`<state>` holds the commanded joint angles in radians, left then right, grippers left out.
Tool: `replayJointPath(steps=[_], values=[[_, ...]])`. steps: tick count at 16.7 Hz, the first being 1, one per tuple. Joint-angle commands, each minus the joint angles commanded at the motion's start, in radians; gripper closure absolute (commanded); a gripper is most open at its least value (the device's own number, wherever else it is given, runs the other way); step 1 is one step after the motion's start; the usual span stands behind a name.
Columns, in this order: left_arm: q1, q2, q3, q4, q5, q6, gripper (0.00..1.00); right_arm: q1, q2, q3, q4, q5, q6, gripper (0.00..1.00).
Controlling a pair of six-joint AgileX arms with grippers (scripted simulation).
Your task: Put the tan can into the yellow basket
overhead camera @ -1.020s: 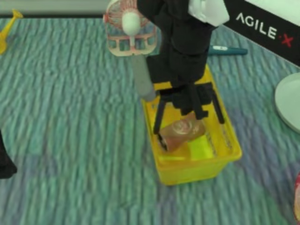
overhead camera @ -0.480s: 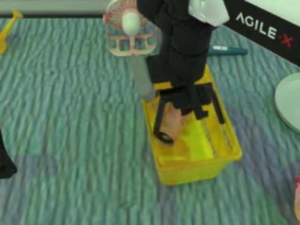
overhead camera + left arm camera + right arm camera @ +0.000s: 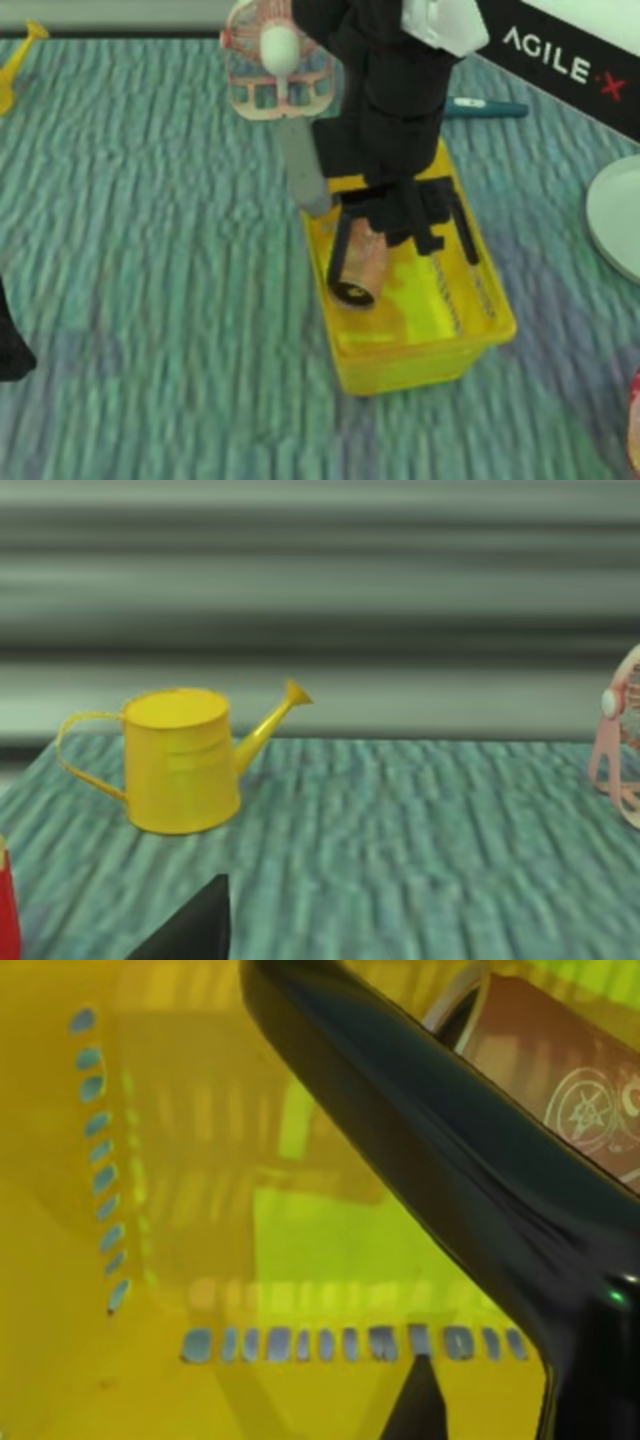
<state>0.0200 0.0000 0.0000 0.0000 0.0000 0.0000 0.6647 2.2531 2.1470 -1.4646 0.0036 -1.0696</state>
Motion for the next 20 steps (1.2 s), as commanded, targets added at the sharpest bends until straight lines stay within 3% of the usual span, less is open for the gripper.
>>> replayJointPath(steps=[17, 20], values=[[0.000, 0.000, 0.000, 0.000, 0.000, 0.000, 0.00, -0.002, 0.002, 0.005, -0.004, 0.000, -0.001, 1.00], [0.000, 0.000, 0.000, 0.000, 0.000, 0.000, 0.00, -0.013, 0.004, 0.078, -0.078, 0.000, -0.013, 1.00]])
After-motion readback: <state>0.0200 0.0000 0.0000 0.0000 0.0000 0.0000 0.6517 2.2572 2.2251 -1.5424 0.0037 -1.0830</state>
